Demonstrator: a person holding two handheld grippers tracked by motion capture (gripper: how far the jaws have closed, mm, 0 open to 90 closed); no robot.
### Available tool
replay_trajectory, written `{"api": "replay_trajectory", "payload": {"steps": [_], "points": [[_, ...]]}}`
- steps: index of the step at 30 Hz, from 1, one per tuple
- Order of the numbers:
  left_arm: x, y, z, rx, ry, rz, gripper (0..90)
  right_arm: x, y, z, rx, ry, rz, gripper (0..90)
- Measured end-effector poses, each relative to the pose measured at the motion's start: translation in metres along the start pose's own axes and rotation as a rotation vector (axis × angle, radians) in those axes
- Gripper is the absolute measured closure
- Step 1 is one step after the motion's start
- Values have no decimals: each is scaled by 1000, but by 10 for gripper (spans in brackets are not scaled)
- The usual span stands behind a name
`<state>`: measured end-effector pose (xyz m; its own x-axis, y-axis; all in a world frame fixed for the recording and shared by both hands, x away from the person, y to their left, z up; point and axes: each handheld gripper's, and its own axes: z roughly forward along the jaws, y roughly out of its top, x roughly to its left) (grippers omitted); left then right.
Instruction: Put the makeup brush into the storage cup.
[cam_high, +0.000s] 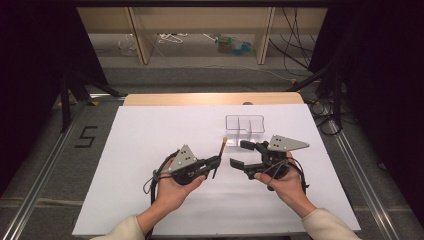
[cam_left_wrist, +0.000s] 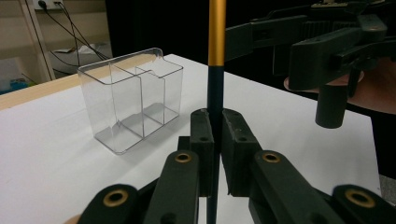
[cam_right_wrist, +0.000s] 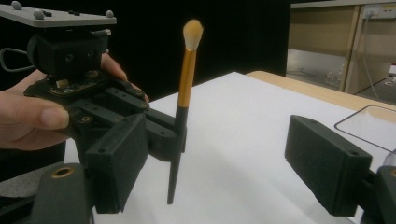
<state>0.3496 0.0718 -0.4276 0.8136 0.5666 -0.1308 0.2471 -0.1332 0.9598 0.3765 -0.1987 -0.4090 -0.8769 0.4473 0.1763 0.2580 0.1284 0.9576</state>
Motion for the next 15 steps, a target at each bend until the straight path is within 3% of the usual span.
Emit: {"api": "replay_trajectory", "payload": {"steps": [11,13,15], "points": [[0,0,3,-7,-14,-8,833,0,2,9,-10,6,13,297],[0,0,3,-1,-8,-2,833,1,2,12,-32,6,21,302],[0,0,3,3,-9,-1,833,1,3,12,-17,6,15,311]]}}
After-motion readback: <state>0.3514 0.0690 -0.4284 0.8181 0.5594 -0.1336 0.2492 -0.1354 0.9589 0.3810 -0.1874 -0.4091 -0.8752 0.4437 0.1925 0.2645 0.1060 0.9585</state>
